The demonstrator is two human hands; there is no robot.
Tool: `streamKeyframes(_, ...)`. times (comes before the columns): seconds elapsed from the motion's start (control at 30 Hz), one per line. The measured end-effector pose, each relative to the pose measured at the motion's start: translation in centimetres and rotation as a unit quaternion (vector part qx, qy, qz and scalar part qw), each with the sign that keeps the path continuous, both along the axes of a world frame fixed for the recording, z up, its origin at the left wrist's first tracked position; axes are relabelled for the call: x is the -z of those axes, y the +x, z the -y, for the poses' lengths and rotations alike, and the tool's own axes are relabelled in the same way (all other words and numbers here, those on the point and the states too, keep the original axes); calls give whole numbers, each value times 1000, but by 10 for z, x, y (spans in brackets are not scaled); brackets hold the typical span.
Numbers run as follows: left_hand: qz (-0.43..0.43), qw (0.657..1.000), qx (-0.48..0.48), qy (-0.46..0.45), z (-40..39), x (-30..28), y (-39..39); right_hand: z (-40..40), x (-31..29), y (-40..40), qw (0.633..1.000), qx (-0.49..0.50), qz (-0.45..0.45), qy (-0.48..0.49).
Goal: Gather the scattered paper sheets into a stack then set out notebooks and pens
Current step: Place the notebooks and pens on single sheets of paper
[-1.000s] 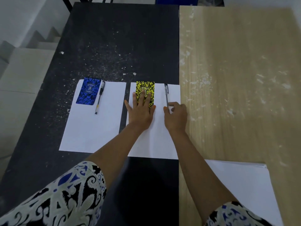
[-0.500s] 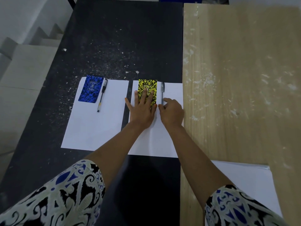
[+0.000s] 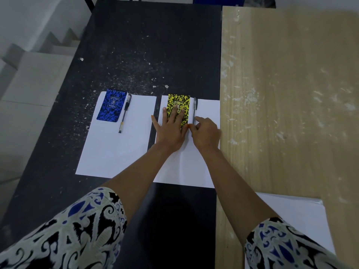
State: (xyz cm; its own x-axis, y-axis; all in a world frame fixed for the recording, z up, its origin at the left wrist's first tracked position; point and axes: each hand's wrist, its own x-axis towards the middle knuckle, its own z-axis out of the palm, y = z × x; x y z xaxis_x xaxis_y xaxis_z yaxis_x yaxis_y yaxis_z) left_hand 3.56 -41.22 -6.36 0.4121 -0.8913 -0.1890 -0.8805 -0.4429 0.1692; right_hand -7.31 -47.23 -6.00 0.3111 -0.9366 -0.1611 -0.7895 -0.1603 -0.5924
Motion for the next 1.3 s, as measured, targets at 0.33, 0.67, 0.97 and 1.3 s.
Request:
streamKeyframes(0.33,-10,999,-21,-41,-26,-27,-12,-16,-23,-19,999,13,43,18)
streamKeyframes(0.67,-73,991,-23,-107,-76,-57,-73,-70,-50,-92,995,48,71,48)
streamKeyframes(0.97,-161,982,-3,-100,-126,-58,-158,-130,-52,-206,988,122,51,80)
streamKeyframes(1.3,-291,952,9,-95,-168,-57,-244,-168,-48,-308,986,158,5,47)
